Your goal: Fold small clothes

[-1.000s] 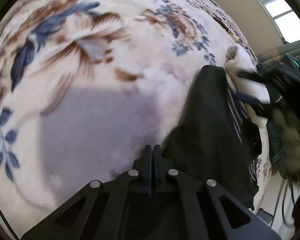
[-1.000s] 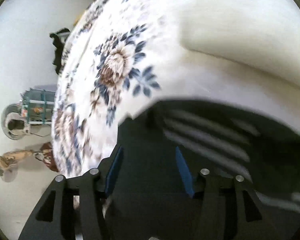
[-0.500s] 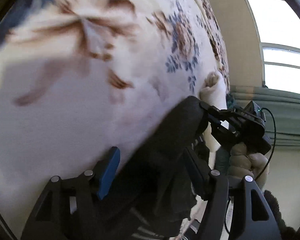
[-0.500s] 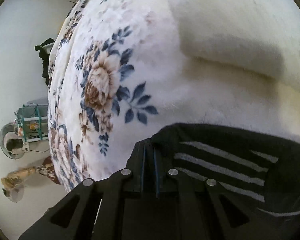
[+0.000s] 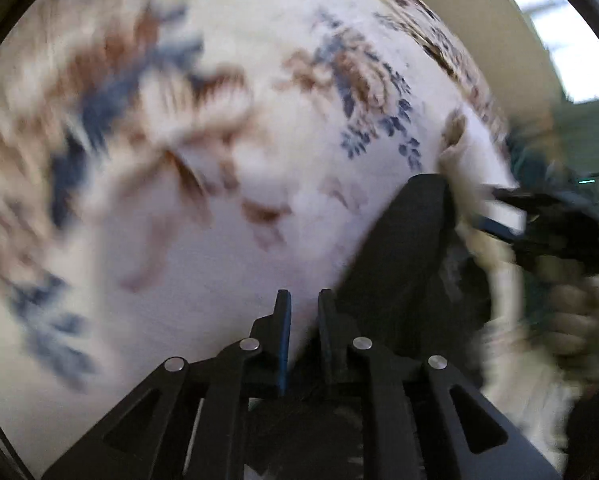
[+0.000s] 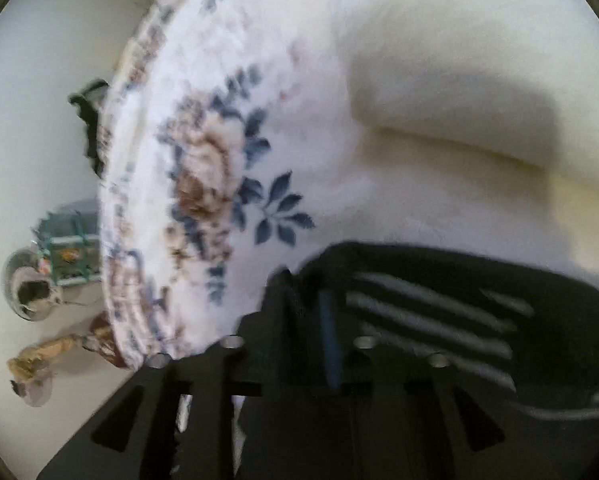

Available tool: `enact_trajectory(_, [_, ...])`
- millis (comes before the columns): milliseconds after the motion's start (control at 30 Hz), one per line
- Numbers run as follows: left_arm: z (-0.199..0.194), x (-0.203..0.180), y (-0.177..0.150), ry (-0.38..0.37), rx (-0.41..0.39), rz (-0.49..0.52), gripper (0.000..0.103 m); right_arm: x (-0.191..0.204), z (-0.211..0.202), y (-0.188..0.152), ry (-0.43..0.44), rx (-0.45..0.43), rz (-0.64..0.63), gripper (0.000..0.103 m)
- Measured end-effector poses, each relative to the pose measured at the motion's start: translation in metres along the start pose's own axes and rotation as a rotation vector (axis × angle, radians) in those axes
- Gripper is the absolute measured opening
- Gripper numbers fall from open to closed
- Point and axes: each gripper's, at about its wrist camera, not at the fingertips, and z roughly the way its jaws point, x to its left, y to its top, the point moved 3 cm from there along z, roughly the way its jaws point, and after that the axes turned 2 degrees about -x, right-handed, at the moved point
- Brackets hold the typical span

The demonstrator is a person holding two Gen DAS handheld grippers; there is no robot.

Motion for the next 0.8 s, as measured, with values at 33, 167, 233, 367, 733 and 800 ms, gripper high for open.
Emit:
enact_trajectory(33, [-0.008,-0.008,0.001,0.062,-0.019,0.069,0.024,-0.006,-0.016,-0.008,0.007,-0.027,0.016,0.053])
enact_trajectory(167, [-0.033,-0.027,-0.008,0.142,-0.095,0.252,0.095,-0.064,-0.106,-0.079,0.018,-0.132,0.151,0.058])
enact_trajectory(233, [-0.039,-0.044,-0.02,0.169,-0.12,0.359,0.095,-0.099,-0.145,-0.125,-0.014,-0.171,0.225,0.059])
enact_trajectory(367, [-0.041,-0.075,-0.05,0.145,-0.082,0.459,0.096,-0.176,-0.22,-0.228,-0.098,-0.232,0.412,0.061])
enact_trajectory(733, [-0.044,-0.112,-0.229,0.362,-0.017,0.447,0.096,-0.373,-0.272,-0.28,-0.022,-0.313,0.594,0.061])
enact_trajectory(800, [-0.043,-0.107,-0.26,0.443,-0.002,0.414,0.096,-0.395,-0.253,-0.249,0.013,-0.295,0.548,0.061])
